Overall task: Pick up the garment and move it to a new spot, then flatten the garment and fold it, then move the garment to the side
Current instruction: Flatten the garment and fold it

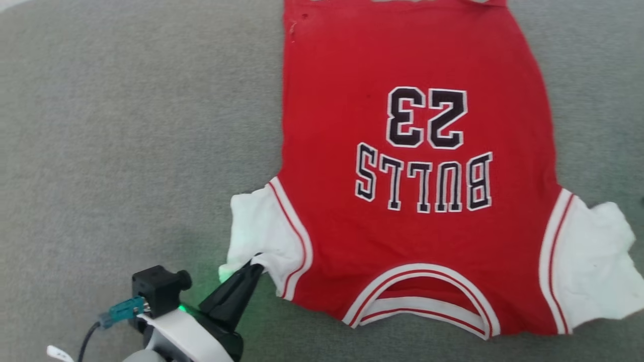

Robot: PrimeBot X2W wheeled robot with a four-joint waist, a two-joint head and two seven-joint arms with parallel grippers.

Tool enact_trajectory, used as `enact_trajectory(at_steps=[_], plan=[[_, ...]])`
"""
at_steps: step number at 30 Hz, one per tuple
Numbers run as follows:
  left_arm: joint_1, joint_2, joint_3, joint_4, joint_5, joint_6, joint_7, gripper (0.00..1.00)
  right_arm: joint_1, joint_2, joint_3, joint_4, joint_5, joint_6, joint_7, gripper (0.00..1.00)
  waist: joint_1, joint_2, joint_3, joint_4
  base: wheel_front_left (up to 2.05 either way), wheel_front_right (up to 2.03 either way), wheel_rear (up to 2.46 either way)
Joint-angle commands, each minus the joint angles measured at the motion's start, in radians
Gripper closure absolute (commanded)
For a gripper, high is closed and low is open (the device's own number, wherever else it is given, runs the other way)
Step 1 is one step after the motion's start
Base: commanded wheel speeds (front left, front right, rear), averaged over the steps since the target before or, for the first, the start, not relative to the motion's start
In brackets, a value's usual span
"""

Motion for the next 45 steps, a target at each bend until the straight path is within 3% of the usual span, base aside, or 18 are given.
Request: enact_trajectory(at_steps=[1, 4, 7, 12, 19, 23, 27, 28, 30, 31, 40, 45], plan=[[-0.021, -0.011, 0.0, -0.017, 0.02, 0.005, -0.006, 1.0, -0.052, -0.003, -0.032, -0.006, -0.005, 0.0, 0.038, 0.0, 0.0, -0.0001, 0.033, 0.039, 0.0, 0.0, 0.0], [-0.041, -0.027, -0.008, -0.036, 0.045, 0.002, -0.006, 1.0, -0.134, 0.005, -0.057, 0.009, -0.024, 0.0, 0.088, 0.0, 0.0, -0.0001, 0.061, 0.069, 0.0, 0.0, 0.0], [-0.076, -0.051, -0.027, -0.049, 0.07, -0.007, -0.002, 1.0, -0.32, 0.04, -0.034, 0.064, -0.095, 0.0, 0.153, 0.0, 0.0, -0.0001, 0.108, 0.115, 0.0, 0.0, 0.0], [-0.134, -0.1, -0.054, -0.061, 0.114, -0.017, -0.002, 1.0, -0.653, 0.146, 0.105, 0.238, -0.262, 0.0, 0.27, 0.0, 0.0, -0.0001, 0.182, 0.188, 0.0, 0.0, 0.0], [-0.179, -0.157, -0.081, -0.077, 0.151, -0.03, -0.004, 1.0, -0.984, 0.201, 0.269, 0.473, -0.391, 0.0, 0.386, 0.0, 0.0, -0.0001, 0.272, 0.281, 0.0, 0.0, 0.0], [-0.193, -0.182, -0.087, -0.072, 0.169, -0.036, -0.006, 1.0, -1.095, 0.204, 0.344, 0.586, -0.443, -0.001, 0.416, 0.0, 0.0, -0.0001, 0.307, 0.308, 0.0, 0.0, 0.0], [-0.193, -0.192, -0.082, -0.064, 0.174, -0.043, -0.006, 1.0, -1.117, 0.235, 0.413, 0.676, -0.414, 0.0, 0.479, 0.0, 0.0, -0.0001, 0.317, 0.311, 0.0, 0.0, 0.0], [-0.194, -0.193, -0.078, -0.061, 0.174, -0.043, -0.007, 1.0, -1.116, 0.24, 0.43, 0.682, -0.403, 0.0, 0.488, 0.13, 0.0, -0.0001, 0.318, 0.309, 0.0, 0.0, 0.0], [-0.195, -0.198, -0.072, -0.055, 0.175, -0.044, -0.006, 1.0, -1.117, 0.237, 0.456, 0.696, -0.384, 0.0, 0.487, 0.9, 0.0, -0.0001, 0.317, 0.304, 0.0, 0.0, 0.0], [-0.196, -0.2, -0.069, -0.051, 0.175, -0.044, -0.006, 1.0, -1.118, 0.235, 0.463, 0.703, -0.375, 0.0, 0.481, 1.0, 0.0, -0.0001, 0.314, 0.299, 0.0, 0.0, 0.0], [-0.167, -0.186, -0.021, -0.028, 0.154, -0.051, -0.006, 1.0, -1.108, 0.227, 0.48, 0.728, -0.284, 0.0, 0.326, 1.0, 0.0, -0.0001, 0.223, 0.226, 0.0, 0.0, 0.0], [-0.125, -0.154, 0.015, -0.011, 0.133, -0.052, -0.006, 1.0, -1.0, 0.16, 0.51, 0.65, -0.19, 0.0, 0.269, 1.0, 0.0, -0.0001, 0.137, 0.169, 0.0, 0.0, 0.0]])
